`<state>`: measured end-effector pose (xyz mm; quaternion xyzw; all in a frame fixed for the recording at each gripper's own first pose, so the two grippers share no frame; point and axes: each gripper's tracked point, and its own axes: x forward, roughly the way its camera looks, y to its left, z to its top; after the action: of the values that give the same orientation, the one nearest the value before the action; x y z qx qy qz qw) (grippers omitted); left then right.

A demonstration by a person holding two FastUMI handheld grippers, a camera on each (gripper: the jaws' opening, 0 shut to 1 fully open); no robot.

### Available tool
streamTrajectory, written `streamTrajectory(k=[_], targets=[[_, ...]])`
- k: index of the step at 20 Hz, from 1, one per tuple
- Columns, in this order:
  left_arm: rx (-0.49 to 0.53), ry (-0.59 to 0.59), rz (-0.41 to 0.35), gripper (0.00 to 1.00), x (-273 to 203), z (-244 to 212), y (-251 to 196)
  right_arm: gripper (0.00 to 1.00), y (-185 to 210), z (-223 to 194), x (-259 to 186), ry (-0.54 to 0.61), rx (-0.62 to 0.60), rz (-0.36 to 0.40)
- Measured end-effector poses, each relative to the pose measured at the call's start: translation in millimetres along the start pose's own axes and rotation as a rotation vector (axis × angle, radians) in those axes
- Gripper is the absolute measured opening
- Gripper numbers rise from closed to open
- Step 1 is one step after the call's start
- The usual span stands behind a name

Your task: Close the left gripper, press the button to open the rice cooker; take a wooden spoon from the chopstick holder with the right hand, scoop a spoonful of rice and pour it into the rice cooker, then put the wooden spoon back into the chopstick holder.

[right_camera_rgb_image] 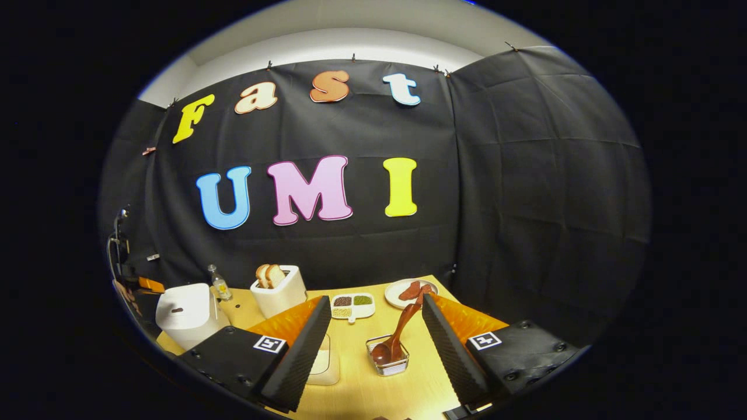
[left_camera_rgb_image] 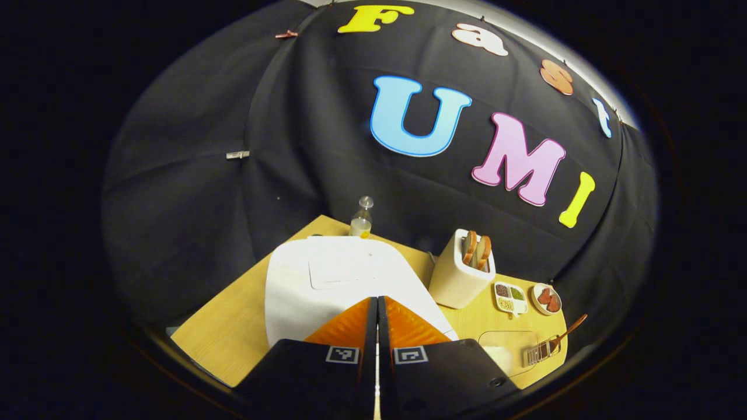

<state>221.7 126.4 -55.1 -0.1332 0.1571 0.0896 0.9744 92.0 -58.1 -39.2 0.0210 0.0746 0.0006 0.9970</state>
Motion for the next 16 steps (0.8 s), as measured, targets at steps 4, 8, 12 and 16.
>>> streamTrajectory(k=[4,8,12,16], targets=[[0.028,0.054,-0.019,0.05,13,-19,-3,0.98,3,9,-3,-0.011,0.002,0.02],[0.06,0.099,-0.023,0.08,20,-40,-5,0.98,19,2,2,0.036,0.035,0.085],[0.1,0.102,-0.024,0.08,23,-46,-5,0.98,15,5,2,0.029,0.007,0.08],[0.136,0.108,-0.016,0.08,24,-52,-5,0.99,10,4,-4,0.022,-0.004,0.058]])
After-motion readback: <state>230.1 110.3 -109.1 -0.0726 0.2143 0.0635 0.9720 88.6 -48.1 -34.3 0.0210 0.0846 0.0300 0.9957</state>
